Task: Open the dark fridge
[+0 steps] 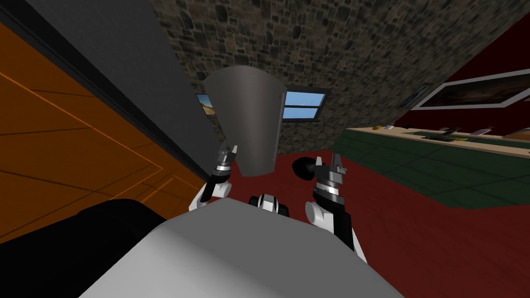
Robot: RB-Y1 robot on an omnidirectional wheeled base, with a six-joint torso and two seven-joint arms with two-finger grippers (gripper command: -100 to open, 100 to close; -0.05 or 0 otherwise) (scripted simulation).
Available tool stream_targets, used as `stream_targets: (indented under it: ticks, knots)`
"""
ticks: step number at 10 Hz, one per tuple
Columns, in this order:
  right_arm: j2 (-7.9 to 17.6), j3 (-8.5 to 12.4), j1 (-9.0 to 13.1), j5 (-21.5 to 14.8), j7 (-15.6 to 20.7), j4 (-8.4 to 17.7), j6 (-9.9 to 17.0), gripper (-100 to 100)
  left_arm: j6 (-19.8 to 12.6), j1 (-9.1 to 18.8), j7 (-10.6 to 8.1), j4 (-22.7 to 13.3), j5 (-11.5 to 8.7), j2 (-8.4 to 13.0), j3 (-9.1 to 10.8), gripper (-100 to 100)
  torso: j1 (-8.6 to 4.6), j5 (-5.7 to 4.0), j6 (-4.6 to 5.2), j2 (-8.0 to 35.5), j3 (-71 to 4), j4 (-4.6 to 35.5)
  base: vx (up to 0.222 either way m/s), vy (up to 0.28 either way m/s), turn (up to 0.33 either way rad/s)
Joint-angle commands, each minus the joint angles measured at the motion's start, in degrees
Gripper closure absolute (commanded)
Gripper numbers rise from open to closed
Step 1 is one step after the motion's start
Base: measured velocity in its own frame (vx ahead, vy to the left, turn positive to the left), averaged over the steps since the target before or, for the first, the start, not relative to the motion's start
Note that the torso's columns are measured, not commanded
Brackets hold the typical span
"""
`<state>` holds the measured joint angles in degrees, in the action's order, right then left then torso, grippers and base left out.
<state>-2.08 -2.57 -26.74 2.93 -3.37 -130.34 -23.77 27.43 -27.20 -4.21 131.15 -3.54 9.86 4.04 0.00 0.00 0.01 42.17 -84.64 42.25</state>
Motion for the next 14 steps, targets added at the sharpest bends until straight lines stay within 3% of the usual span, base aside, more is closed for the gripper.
stream_targets:
  ticks: [1,2,4,5,6,7,9,10,11,12,13,14]
  knots:
    - [0.0,0.0,0.0,0.0,0.0,0.0,0.0,0,-4.6,0.4,-1.14,1.1,0.8,4.6,1.39,-100,0.09,0.03,-0.01,0.1,0.0,0.0,0.15,-0.021,-0.058]
    - [0.0,0.0,0.0,0.0,0.0,0.0,0.0,0,-4.8,0.4,-1.14,1.1,0.8,4.8,1.39,-100,0.05,0.02,-0.01,0.1,0.1,0.0,0.103,-0.023,-0.024]
    - [0.0,0.0,0.0,0.0,0.0,0.0,0.0,0,-8.6,0.9,-2.12,2.3,1.4,8.7,2.74,-100,-0.06,-0.02,0.0,0.2,0.2,0.1,0.112,-0.049,-0.064]
    - [0.0,0.0,0.0,0.0,0.0,0.0,0.0,0,-9.3,0.9,-2.12,2.3,1.4,9.0,2.74,-100,-0.11,-0.03,0.0,0.1,0.1,0.0,0.105,-0.038,-0.022]
    - [0.0,0.0,0.0,0.0,0.0,0.0,0.0,0,-11.5,1.2,-2.65,2.8,1.7,11.2,3.46,-100,0.0,0.0,-0.02,0.1,0.1,0.0,0.116,-0.016,-0.041]
    - [0.0,0.0,0.0,0.0,0.0,0.0,0.0,0,-11.7,1.2,-2.65,2.8,1.7,11.2,3.46,-100,0.1,0.03,-0.01,0.1,0.0,0.0,0.099,-0.006,-0.026]
    - [0.0,0.0,0.0,0.0,0.0,0.0,0.0,0,-15.7,1.9,-3.76,4.0,2.4,15.3,4.96,-100,0.04,0.02,0.0,0.1,0.1,0.0,0.14,-0.02,-0.076]
    - [0.0,0.0,0.0,0.0,0.0,0.0,0.0,0,-16.8,1.9,-3.76,4.0,2.4,15.7,4.96,-100,-0.09,-0.02,0.0,-0.1,0.0,0.0,0.127,-0.027,-0.021]
    - [0.0,0.0,0.0,0.0,0.0,0.0,0.0,0,-18.7,2.2,-4.35,4.6,2.7,18.0,5.72,-100,-0.05,-0.02,-0.02,0.1,0.0,0.0,0.118,-0.024,-0.044]
    - [0.0,0.0,0.0,0.0,0.0,0.0,0.0,0,-19.4,2.2,-4.35,4.6,2.7,18.0,5.72,-100,-0.02,0.0,0.0,0.2,0.1,0.1,0.092,-0.021,-0.03]
    - [0.0,0.0,0.0,0.0,0.0,0.0,0.0,0,-21.4,2.5,-4.96,5.1,3.1,20.3,6.47,-100,0.01,0.01,-0.02,0.3,0.2,0.1,0.095,-0.037,-0.059]
    - [0.0,0.0,0.0,0.0,0.0,0.0,0.0,0,-22.0,2.5,-4.96,5.1,3.1,20.3,6.47,-100,-0.04,-0.01,0.0,0.2,0.1,0.1,0.084,-0.035,-0.03]
